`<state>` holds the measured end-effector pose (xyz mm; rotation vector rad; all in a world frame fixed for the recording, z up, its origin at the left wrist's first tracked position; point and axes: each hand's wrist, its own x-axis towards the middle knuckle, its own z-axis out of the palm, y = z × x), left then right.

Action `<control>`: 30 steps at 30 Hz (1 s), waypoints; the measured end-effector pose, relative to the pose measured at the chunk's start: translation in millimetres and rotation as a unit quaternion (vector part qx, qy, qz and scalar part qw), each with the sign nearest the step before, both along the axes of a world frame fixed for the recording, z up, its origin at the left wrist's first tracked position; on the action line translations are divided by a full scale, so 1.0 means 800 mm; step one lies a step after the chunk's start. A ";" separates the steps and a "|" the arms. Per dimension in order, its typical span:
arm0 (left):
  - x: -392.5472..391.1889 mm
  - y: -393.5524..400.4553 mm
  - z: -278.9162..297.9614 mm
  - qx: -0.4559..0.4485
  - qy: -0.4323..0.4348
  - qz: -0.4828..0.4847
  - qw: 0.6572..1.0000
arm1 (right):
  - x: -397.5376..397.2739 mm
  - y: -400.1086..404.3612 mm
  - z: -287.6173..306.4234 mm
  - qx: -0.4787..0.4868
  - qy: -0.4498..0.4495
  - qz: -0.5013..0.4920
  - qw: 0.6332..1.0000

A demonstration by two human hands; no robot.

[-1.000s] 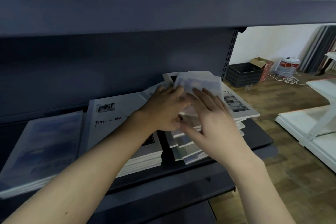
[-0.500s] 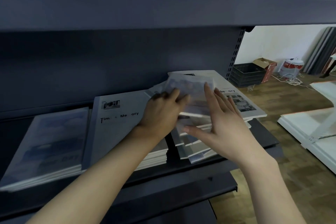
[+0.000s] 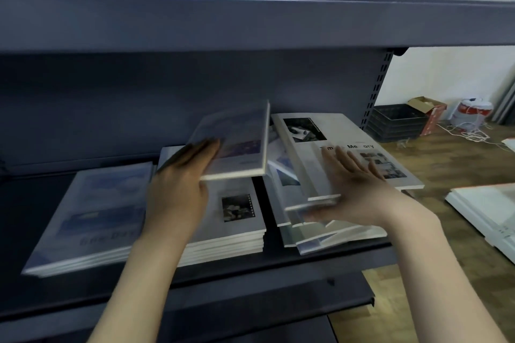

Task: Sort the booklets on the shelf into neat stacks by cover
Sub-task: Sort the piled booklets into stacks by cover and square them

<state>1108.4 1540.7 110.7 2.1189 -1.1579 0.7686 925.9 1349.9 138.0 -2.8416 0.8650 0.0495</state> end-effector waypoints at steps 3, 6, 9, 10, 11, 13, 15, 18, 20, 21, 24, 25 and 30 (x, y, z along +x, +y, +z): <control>-0.009 0.017 -0.014 -0.022 0.025 0.013 0.999 | -0.005 -0.001 -0.003 0.004 0.000 0.001 1.000; -0.014 0.024 -0.017 -0.025 0.032 0.023 0.999 | -0.008 0.001 0.001 -0.025 -0.022 0.011 0.999; -0.019 0.028 -0.016 -0.026 0.056 0.030 0.998 | -0.017 0.008 0.001 -0.023 -0.050 0.023 0.998; -0.021 0.029 -0.016 -0.026 0.062 0.031 0.997 | -0.021 0.012 0.003 -0.024 -0.062 0.021 0.998; -0.024 0.031 -0.017 -0.025 0.067 0.034 0.997 | -0.024 0.015 0.004 -0.038 -0.080 0.015 0.996; -0.028 0.034 -0.017 -0.019 0.069 0.044 0.996 | -0.025 0.023 0.008 -0.111 -0.118 -0.010 0.987; -0.036 0.034 -0.017 -0.005 0.061 0.055 0.997 | -0.017 0.030 0.007 -0.198 -0.161 -0.027 0.966; -0.045 0.038 -0.016 0.011 0.050 0.062 0.997 | 0.000 0.042 -0.002 -0.211 -0.242 -0.037 0.946; -0.048 0.046 -0.016 0.017 0.043 0.076 0.996 | 0.011 0.052 -0.006 -0.206 -0.309 -0.039 0.928; -0.050 0.052 -0.016 0.022 0.042 0.087 0.995 | 0.016 0.058 -0.009 -0.191 -0.331 -0.042 0.923; -0.053 0.075 -0.014 0.021 0.055 0.128 0.990 | 0.031 0.073 -0.010 -0.172 -0.398 -0.047 0.900; -0.054 0.085 -0.013 0.020 0.055 0.143 0.988 | 0.036 0.078 -0.010 -0.175 -0.416 -0.045 0.891; -0.043 0.129 -0.008 0.013 0.038 0.205 0.978 | 0.058 0.108 -0.009 -0.171 -0.516 0.003 0.840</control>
